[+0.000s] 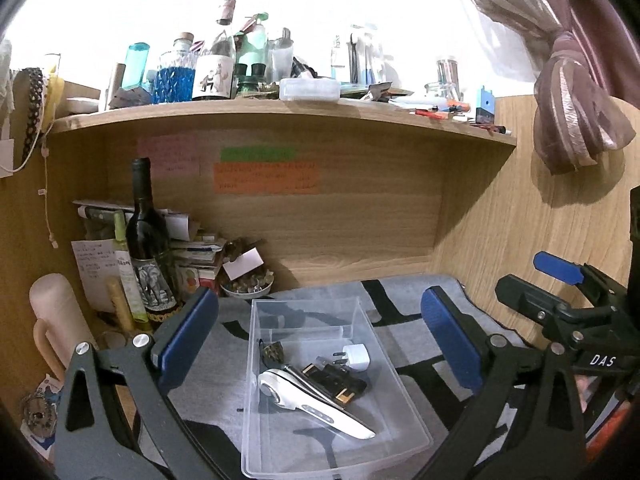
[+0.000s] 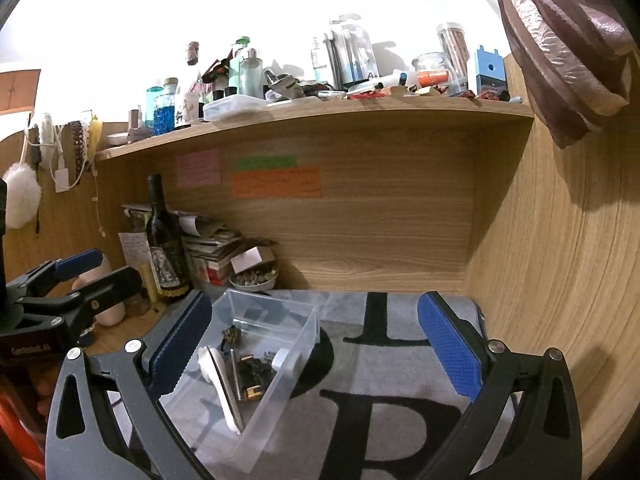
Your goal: Organize rigid objects
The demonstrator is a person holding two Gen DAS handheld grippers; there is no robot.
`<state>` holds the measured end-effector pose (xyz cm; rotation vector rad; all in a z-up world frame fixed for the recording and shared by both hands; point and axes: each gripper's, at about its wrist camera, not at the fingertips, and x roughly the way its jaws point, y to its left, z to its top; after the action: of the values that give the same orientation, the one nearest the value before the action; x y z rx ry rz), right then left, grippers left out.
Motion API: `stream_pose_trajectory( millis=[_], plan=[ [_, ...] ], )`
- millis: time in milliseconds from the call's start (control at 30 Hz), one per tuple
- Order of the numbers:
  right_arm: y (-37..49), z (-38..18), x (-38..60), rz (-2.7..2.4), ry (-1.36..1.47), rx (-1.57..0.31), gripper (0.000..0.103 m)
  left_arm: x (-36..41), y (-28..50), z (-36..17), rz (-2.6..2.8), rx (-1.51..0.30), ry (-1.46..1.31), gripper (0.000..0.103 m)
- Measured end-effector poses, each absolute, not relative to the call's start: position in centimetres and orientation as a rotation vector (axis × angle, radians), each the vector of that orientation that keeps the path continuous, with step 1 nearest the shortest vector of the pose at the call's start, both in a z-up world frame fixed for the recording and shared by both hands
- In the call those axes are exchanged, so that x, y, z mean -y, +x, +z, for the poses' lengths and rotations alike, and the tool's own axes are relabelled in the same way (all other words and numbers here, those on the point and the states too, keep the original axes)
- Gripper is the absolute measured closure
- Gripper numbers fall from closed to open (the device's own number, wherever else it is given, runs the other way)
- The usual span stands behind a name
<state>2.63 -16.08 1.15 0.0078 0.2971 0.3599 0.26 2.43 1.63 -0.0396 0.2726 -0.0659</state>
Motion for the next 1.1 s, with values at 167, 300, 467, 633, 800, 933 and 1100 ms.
stream_pose_trajectory(
  millis=[167,300,467,633,800,933,1100],
  plan=[
    [2.28,1.19,16.02,0.36,0.002,-0.289,0.0,-2.35,0.11,1.61,-0.066,-0.271,-0.043,0.0],
    [2.22,1.14,15.87,0.359,-0.002,-0.289,0.0,-2.42,0.21,1.56,-0.066,-0.275,-0.052,0.0],
    [2.21,1.12,15.84,0.36,0.003,-0.293,0.0,-2.48,0.3,1.52,-0.07,-0.278,-0.057,0.0],
    [2.19,1.16,15.79,0.359,0.001,-0.291,0.0,-2.33,0.21,1.47,-0.073,-0.271,-0.052,0.0],
    [2.1,1.23,15.85,0.359,-0.003,-0.283,0.0,-2.07,-0.02,1.48,-0.078,-0.264,-0.046,0.0],
    [1.93,1.3,15.81,0.358,-0.008,-0.28,0.0,-1.94,-0.15,1.51,-0.081,-0.261,-0.042,0.0],
    [1.81,1.37,15.85,0.363,-0.012,-0.274,0.0,-1.88,-0.37,1.62,-0.082,-0.254,-0.04,0.0]
  ],
)
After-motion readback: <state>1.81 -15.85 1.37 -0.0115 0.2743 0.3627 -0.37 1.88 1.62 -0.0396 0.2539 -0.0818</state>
